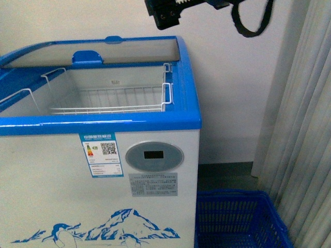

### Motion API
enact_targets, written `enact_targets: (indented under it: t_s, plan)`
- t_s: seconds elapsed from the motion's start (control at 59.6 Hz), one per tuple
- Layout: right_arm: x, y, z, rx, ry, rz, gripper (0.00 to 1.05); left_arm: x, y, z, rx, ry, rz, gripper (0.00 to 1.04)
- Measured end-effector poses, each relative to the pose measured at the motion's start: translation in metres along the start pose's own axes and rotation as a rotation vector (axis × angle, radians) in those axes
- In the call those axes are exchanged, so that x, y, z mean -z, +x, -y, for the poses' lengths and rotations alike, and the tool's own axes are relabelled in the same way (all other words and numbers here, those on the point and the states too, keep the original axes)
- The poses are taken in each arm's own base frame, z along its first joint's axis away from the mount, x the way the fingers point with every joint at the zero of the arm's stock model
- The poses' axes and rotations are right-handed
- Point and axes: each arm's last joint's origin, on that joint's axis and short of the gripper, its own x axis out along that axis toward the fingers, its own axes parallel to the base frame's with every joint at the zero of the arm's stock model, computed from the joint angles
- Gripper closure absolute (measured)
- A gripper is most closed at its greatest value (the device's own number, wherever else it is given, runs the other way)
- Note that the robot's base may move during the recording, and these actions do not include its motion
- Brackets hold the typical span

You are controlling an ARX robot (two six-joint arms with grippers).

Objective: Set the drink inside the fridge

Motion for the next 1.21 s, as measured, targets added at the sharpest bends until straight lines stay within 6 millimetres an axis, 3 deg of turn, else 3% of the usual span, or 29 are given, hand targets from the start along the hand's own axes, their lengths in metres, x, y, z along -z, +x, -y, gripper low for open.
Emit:
enact_targets:
  t_s: [0.201,0.671,1.023,1.207]
  plan:
    - [0.012,-0.054,0.024,0.034,0.074,0.006,0.07,0.0,0.0,0.0,0.0,0.0,0.0,0.08]
    - [0.063,-0.163,0.07,0.167,0.163,-0.001,0.07,0.0,0.0,0.0,0.0,0.0,0.0,0.08]
    - [0.092,-0.236,0.085,0.249,0.236,0.03,0.07,0.0,0.0,0.0,0.0,0.0,0.0,0.08]
    - [0.111,-0.284,0.084,0.29,0.251,0.028,0.07,0.0,0.0,0.0,0.0,0.0,0.0,0.08]
